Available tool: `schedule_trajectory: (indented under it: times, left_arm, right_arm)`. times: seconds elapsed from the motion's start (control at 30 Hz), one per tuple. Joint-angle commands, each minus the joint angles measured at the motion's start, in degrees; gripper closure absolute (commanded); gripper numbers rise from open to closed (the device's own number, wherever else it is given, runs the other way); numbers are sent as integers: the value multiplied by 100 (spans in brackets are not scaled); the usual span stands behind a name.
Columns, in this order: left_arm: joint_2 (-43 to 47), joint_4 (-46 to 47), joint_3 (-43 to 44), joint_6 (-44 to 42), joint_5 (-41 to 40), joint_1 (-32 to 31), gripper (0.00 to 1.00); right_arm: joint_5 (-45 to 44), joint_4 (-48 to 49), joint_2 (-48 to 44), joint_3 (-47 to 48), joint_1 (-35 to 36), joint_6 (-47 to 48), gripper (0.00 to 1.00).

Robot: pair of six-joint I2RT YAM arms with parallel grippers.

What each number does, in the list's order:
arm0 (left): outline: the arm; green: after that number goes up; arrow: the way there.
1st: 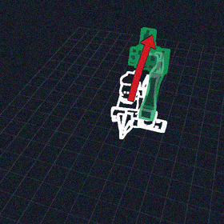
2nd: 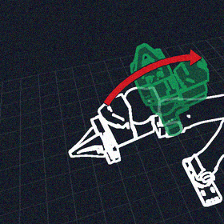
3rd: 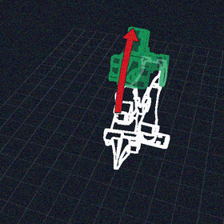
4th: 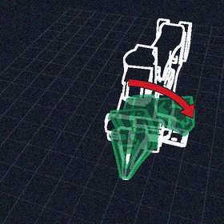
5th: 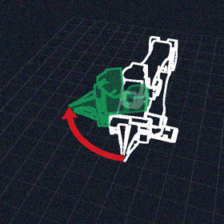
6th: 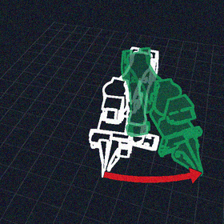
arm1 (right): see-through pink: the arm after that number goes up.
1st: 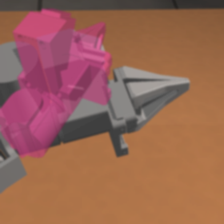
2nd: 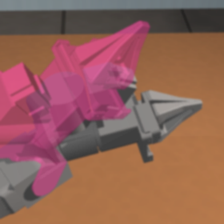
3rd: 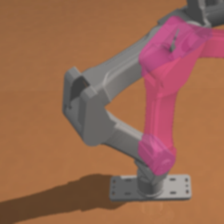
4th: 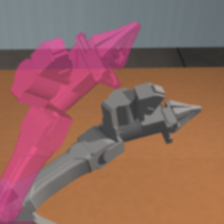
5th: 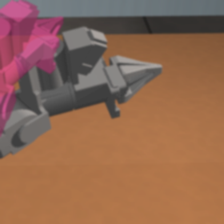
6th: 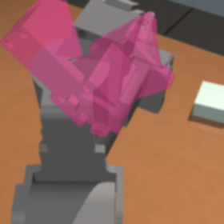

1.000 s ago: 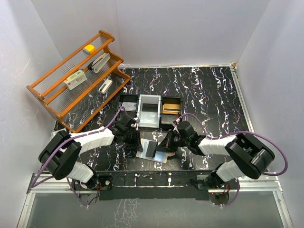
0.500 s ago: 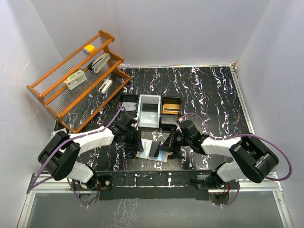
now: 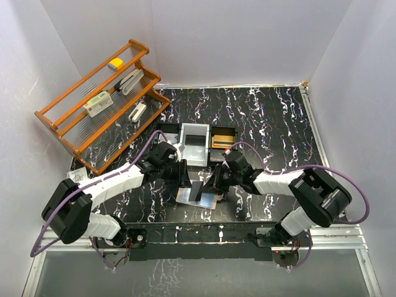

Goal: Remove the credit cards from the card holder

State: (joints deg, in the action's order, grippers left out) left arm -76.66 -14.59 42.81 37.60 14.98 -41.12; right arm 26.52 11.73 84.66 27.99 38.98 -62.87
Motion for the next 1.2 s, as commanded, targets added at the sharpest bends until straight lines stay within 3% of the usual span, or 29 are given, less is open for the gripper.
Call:
schedule_trajectory:
  times: [0.0, 0.3, 0.53, 0.7, 0.83, 1.17]
  left_arm:
    - [0, 301, -160, -72, 623, -25, 66]
    - [-822, 690, -102, -177, 838, -118, 76]
    - [-1188, 145, -150, -90, 0, -194, 88]
    - [-980, 68, -398, -16, -280, -194, 89]
    - [-1005, 82, -416, -7, -243, -194, 89]
    - [-1072, 211, -421, 62, -32, -194, 90]
  right_arm:
    - [-15, 111, 212, 304, 39, 139, 100]
    - [84, 179, 423, 230, 39, 152, 100]
    - [50, 92, 336, 157, 37, 196, 100]
    - [-78, 80, 134, 29, 34, 124, 100]
    - [-16, 635, 112, -192, 45, -199, 100]
    - [-482, 1335, 240, -367, 288, -770, 81]
